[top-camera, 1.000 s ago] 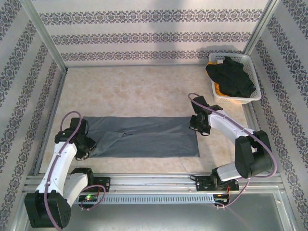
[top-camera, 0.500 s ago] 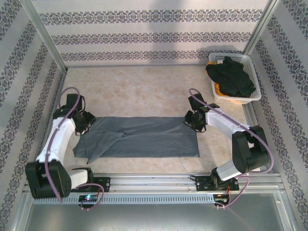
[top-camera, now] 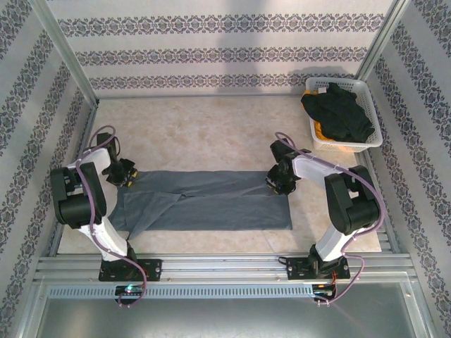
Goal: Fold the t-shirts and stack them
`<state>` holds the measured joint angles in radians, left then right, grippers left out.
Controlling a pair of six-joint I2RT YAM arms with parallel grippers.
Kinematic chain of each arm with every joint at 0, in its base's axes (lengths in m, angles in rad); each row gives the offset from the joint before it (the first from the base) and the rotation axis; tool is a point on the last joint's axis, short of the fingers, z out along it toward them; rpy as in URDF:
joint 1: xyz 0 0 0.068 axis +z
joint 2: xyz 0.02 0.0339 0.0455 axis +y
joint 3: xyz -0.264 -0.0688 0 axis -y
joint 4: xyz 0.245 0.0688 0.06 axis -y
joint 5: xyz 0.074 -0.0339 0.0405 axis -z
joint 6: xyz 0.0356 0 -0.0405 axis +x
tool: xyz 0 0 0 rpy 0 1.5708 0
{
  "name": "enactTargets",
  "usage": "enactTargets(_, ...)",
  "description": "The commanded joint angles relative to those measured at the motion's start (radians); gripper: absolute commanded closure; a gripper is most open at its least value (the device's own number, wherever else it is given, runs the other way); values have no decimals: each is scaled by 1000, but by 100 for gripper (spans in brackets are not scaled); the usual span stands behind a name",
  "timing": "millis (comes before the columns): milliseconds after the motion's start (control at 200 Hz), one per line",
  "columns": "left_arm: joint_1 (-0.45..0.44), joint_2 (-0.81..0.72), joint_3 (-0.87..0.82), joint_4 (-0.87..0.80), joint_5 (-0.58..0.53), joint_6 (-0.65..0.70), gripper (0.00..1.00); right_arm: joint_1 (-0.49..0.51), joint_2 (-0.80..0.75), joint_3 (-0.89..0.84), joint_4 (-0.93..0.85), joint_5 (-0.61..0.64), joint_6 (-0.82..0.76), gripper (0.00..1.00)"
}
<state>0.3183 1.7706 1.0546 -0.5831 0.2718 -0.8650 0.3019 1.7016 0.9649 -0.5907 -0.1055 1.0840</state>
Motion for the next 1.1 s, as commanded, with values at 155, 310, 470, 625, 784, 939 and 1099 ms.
enactTargets(155, 82, 95, 64, 27, 42, 90, 72, -41, 108, 93, -128, 58, 9, 77)
enactTargets(310, 75, 125, 100, 63, 119, 54, 72, -70, 200, 200, -158, 31, -15, 76)
enactTargets(470, 46, 165, 164, 97, 155, 7, 71, -121, 299, 337, -186, 8, -29, 76)
enactTargets(625, 23, 219, 260, 96, 179, 12, 65, -166, 454, 583, -231, -60, -107, 76)
enactTargets(784, -16, 122, 306, 3, 64, 79, 46, -166, 483, 774, -351, 12, -211, 72)
enactTargets(939, -70, -62, 167, 24, 12, 53, 41, -148, 304, 659, -214, -37, -295, 63)
enactTargets(1099, -207, -120, 60, 141, 96, 70, 44, -46, 122, 552, -96, -96, -385, 55)
